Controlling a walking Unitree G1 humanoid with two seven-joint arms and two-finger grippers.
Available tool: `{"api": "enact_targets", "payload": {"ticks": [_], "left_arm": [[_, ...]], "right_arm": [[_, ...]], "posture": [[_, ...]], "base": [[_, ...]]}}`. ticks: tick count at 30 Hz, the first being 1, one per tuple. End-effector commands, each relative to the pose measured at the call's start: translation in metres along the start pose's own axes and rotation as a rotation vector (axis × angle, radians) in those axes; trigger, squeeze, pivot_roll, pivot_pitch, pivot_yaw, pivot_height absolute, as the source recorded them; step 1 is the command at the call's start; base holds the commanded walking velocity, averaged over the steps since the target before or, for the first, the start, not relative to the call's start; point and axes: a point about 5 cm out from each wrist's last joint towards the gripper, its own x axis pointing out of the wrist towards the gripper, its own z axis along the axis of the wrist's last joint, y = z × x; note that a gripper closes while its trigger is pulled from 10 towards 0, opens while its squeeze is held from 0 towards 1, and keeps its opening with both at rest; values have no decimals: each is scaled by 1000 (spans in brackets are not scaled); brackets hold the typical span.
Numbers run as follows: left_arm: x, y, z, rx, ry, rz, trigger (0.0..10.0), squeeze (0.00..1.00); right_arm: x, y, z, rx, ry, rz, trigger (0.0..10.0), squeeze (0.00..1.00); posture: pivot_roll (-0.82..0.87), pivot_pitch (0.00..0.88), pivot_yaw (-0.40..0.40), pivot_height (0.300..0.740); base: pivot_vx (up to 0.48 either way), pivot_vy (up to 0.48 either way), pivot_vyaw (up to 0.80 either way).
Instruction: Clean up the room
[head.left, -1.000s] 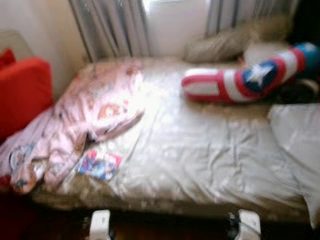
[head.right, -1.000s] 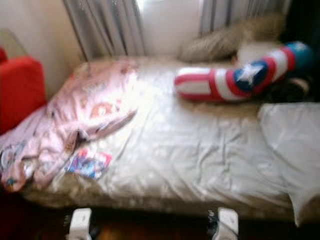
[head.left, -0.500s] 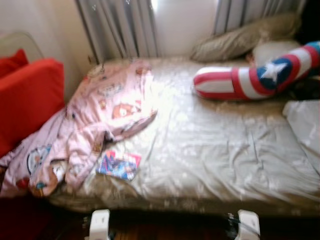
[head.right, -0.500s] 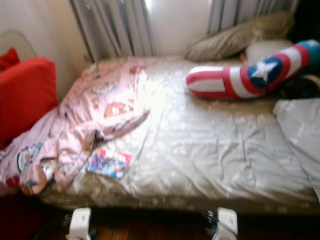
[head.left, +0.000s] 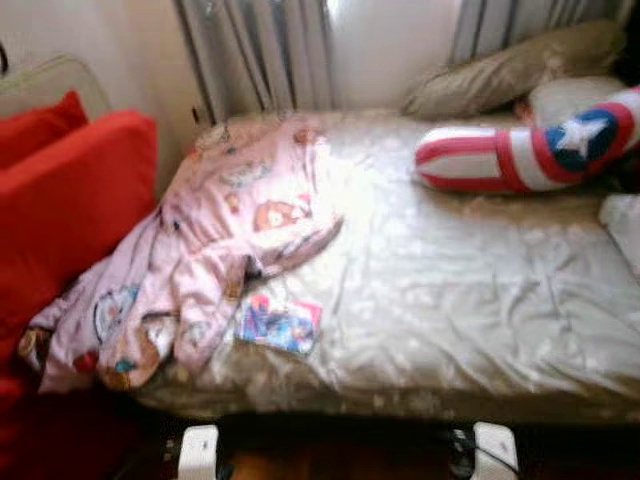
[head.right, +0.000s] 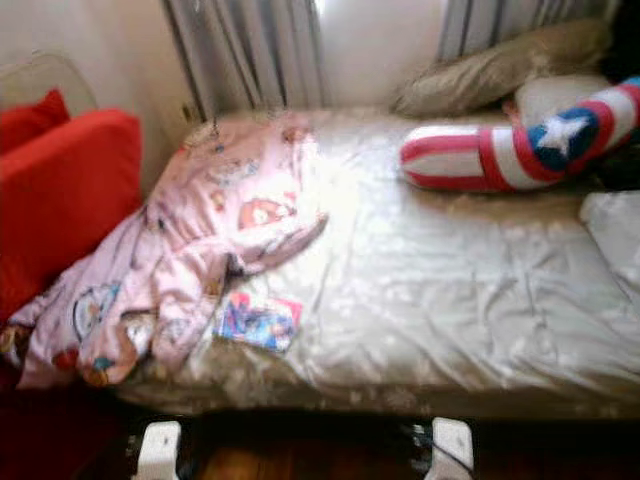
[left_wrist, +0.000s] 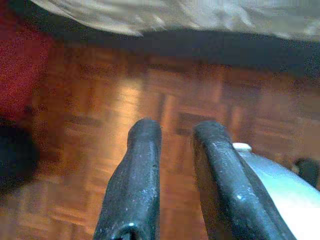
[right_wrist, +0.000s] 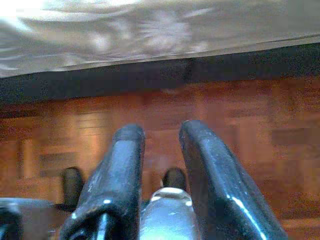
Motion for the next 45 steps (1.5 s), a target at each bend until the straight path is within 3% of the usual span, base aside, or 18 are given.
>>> {"api": "enact_targets", "payload": {"ticks": [1,22,45], "left_arm": [[0,-1,-1,4,8,3,10000,0],[0,0,-1,-4,5,11,10000,0],[1,-2,3,-31,-16,1,10000,0]], "right_arm": [[-1,-8,-2,-5,9,-18,10000,0],[-1,-9,-4,-10,19,-19,10000,0],[-1,-10,-2,-43,13,-6,10000,0]], "posture": [[10,0,94,732],[19,0,85,732],[24,0,78,732]], "base": [[0,379,0],[0,374,0],[0,0,0]]}}
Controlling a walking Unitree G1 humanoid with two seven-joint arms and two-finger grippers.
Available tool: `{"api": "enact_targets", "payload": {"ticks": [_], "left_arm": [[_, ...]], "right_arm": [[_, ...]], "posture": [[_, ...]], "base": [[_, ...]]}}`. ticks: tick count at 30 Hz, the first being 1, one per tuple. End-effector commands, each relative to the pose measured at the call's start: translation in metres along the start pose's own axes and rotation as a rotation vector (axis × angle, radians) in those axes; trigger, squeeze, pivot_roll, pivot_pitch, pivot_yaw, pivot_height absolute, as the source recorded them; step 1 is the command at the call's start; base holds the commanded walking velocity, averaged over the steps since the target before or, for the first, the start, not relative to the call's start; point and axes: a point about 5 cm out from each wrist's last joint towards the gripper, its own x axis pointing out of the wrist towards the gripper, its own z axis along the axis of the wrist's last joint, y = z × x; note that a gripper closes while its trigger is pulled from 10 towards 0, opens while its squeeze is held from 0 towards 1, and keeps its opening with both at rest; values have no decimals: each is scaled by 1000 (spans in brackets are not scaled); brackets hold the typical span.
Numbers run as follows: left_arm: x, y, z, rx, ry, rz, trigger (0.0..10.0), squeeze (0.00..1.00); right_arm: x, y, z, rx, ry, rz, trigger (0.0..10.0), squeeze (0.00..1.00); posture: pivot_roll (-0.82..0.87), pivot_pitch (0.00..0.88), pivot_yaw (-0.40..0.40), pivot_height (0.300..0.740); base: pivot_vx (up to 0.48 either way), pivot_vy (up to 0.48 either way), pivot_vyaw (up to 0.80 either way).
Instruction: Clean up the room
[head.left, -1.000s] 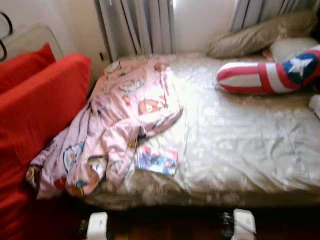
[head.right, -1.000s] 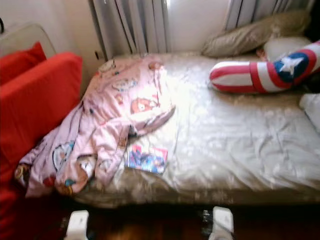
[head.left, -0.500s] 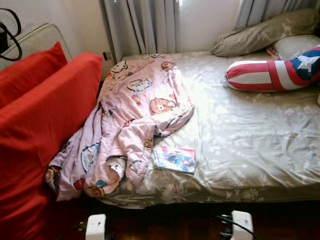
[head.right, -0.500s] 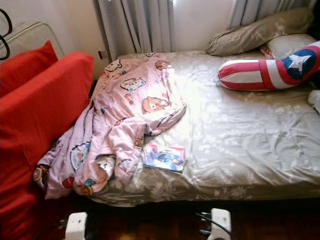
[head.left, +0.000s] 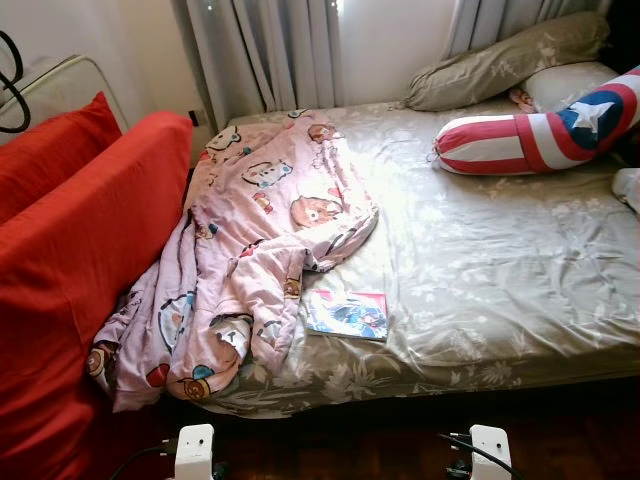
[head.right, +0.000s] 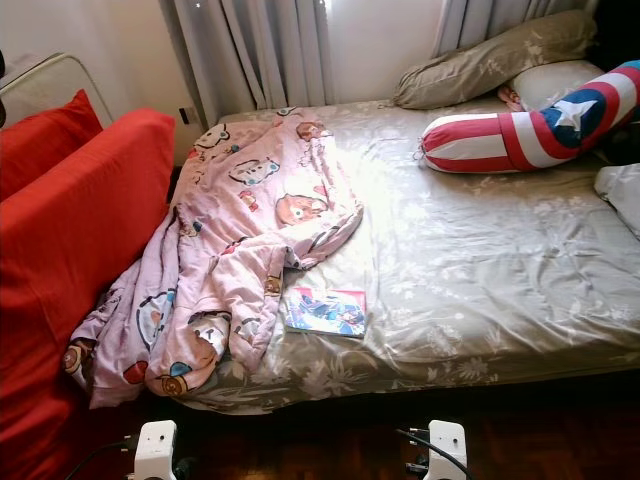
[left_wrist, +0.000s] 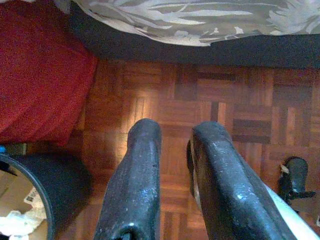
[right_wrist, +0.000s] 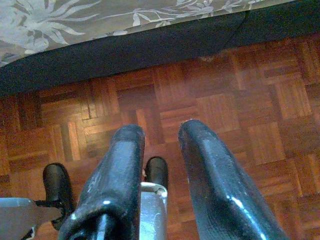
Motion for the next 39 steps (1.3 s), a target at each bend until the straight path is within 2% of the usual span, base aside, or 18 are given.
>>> {"api": "enact_targets", "payload": {"ticks": [1,8,12,18,24,27,34,37,39], "left_arm": [[0,3,-1,-11,4,4,10000,0],[0,2,-1,-11,7,2,10000,0],[0,0,-2,-12,9,-1,10000,0],[0,-1,-3,-7,13,0,10000,0],[-1,-1,-4,-9,12,1,10000,0],[-1,-2,-4,-8,10,1,10000,0],[0,-4,-3,-5,5,-3,10000,0],[0,-4,-2,-5,0,-3,10000,0],[0,-4,-1,-6,-7,-3,10000,0]], "right_arm": [[0,4,0,-11,-2,15,10000,0],[0,3,1,-10,-4,11,10000,0],[0,3,2,6,-8,9,10000,0],[1,4,4,-27,-15,15,10000,0],[1,7,5,-43,-31,31,10000,0],[1,8,5,-22,-34,35,10000,0],[1,10,7,-69,-41,50,10000,0],[1,14,8,-108,-52,68,10000,0],[1,14,7,-86,-49,67,10000,0]], "posture": [[24,0,78,732],[20,0,77,732],[18,0,76,732],[19,0,74,732],[17,0,74,732],[15,0,75,732],[13,0,75,732],[13,0,75,732],[13,0,74,732]], "base": [[0,0,0],[0,0,800],[0,0,0],[0,0,0],[0,0,750],[0,0,0],[241,0,0],[244,0,800],[251,0,656]]}}
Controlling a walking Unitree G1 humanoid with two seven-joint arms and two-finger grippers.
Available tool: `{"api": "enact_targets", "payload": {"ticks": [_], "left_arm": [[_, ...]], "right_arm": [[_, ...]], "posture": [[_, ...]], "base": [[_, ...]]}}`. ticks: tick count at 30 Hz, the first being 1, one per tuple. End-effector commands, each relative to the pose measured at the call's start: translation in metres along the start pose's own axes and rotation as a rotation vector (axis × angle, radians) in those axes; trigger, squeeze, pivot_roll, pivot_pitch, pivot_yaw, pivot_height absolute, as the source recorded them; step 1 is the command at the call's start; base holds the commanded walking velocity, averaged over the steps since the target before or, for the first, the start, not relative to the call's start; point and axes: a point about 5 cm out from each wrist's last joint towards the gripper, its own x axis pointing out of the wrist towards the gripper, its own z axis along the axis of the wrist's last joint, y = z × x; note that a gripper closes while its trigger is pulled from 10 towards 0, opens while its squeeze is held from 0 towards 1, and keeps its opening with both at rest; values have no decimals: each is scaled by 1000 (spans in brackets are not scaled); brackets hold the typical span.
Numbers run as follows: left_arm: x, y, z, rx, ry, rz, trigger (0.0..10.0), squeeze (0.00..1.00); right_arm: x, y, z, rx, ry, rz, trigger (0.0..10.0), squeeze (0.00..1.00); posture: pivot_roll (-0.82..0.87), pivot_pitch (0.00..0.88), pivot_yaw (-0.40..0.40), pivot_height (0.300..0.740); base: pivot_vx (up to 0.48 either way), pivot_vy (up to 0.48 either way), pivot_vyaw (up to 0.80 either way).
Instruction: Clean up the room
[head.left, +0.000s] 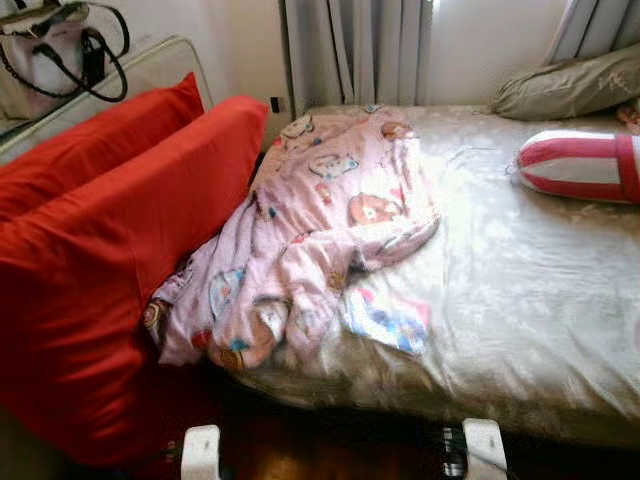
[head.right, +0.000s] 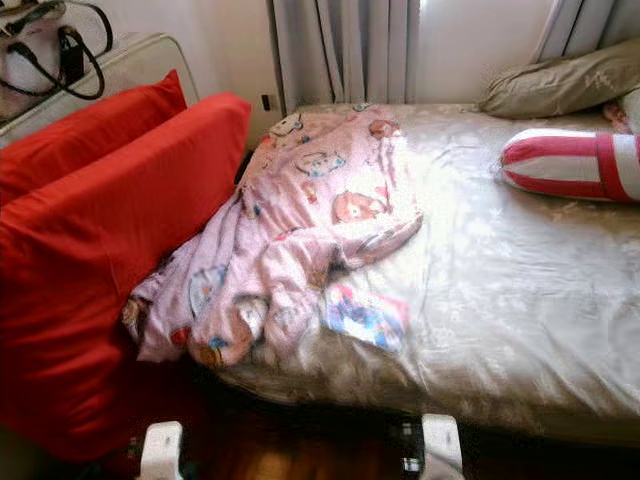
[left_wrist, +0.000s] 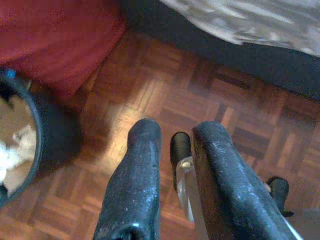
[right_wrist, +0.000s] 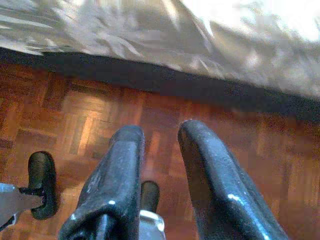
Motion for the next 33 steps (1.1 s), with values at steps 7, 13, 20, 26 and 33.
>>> {"api": "enact_targets", "payload": {"ticks": [7,13,20,26,33], "left_arm": [[0,4,0,12,-2,14,10000,0],[0,3,2,10,-8,13,10000,0],[1,2,11,-6,-59,1,10000,0],[3,-1,31,-17,-158,-24,10000,0],[2,0,49,-26,-269,-43,10000,0]], "right_arm": [[1,6,6,22,-26,16,10000,0],[2,6,8,25,-34,18,10000,0],[4,9,23,25,-93,33,10000,0],[7,11,49,16,-182,47,10000,0],[6,14,87,27,-345,77,10000,0]], "posture": [[10,0,73,732],[13,0,68,732],[13,0,65,732],[10,0,58,732],[10,0,51,732]], "base": [[255,0,0],[266,0,0],[75,0,0],[0,0,0],[0,0,0]]}}
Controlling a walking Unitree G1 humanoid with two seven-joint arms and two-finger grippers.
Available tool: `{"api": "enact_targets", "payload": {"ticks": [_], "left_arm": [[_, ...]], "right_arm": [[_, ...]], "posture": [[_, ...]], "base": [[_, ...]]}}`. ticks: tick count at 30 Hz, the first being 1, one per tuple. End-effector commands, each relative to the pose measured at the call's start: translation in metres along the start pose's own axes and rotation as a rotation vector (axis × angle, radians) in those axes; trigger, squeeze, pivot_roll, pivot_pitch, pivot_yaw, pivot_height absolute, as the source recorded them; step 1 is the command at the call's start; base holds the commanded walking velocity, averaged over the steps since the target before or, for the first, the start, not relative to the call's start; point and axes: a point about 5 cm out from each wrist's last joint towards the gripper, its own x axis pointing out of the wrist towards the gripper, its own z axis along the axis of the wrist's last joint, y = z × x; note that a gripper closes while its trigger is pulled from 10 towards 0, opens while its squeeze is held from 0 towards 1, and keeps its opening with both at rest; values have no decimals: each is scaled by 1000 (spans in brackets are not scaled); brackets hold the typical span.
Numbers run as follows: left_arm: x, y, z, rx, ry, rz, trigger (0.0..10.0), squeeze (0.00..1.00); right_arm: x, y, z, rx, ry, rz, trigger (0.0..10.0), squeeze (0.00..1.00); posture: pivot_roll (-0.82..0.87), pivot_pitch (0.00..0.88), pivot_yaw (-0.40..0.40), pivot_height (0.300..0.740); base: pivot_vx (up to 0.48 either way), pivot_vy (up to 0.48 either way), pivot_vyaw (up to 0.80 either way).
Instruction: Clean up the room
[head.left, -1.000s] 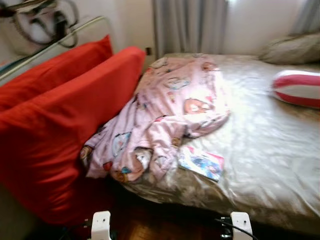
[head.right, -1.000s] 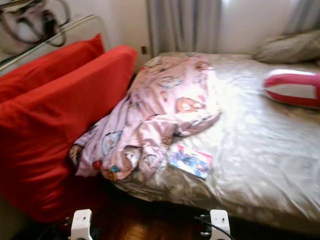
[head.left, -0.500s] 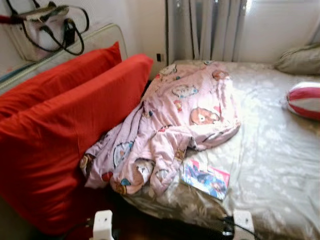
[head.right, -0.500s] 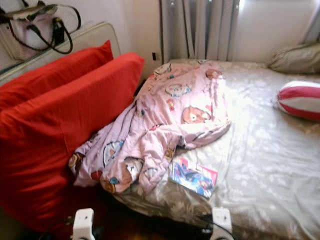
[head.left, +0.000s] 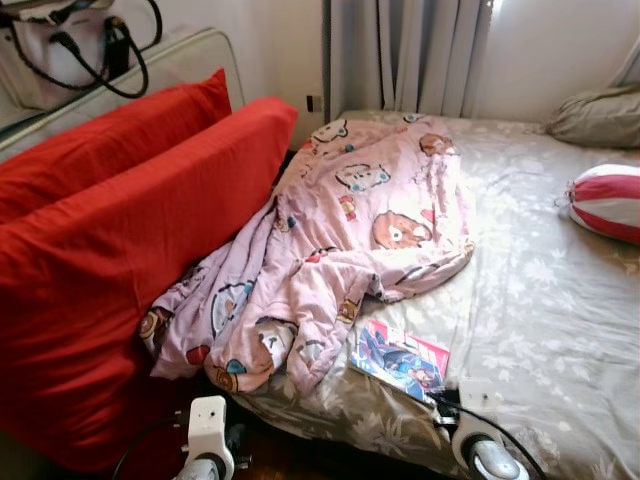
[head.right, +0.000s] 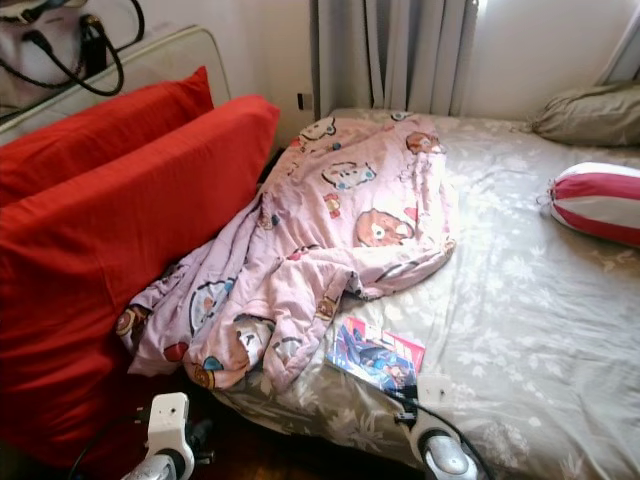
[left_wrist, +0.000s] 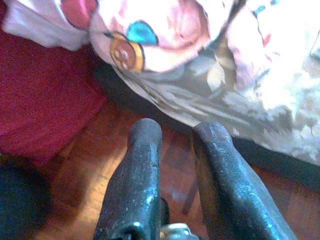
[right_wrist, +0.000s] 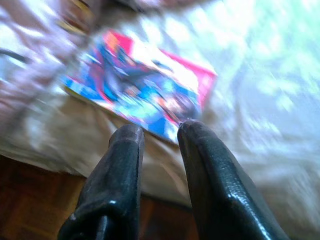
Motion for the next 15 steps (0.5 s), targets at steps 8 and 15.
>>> {"api": "enact_targets", "payload": {"ticks": [8,15], "left_arm": [[-5,16,63,19,-406,15,10000,0],[-14,7,83,57,-539,-27,10000,0]], "right_arm": [[2,-6,51,32,-315,14,10000,0],[-3,-13,56,34,-386,-29,10000,0]], "posture": [[12,0,44,732],[11,0,35,732]], "base": [[0,0,0],[0,0,0]]}}
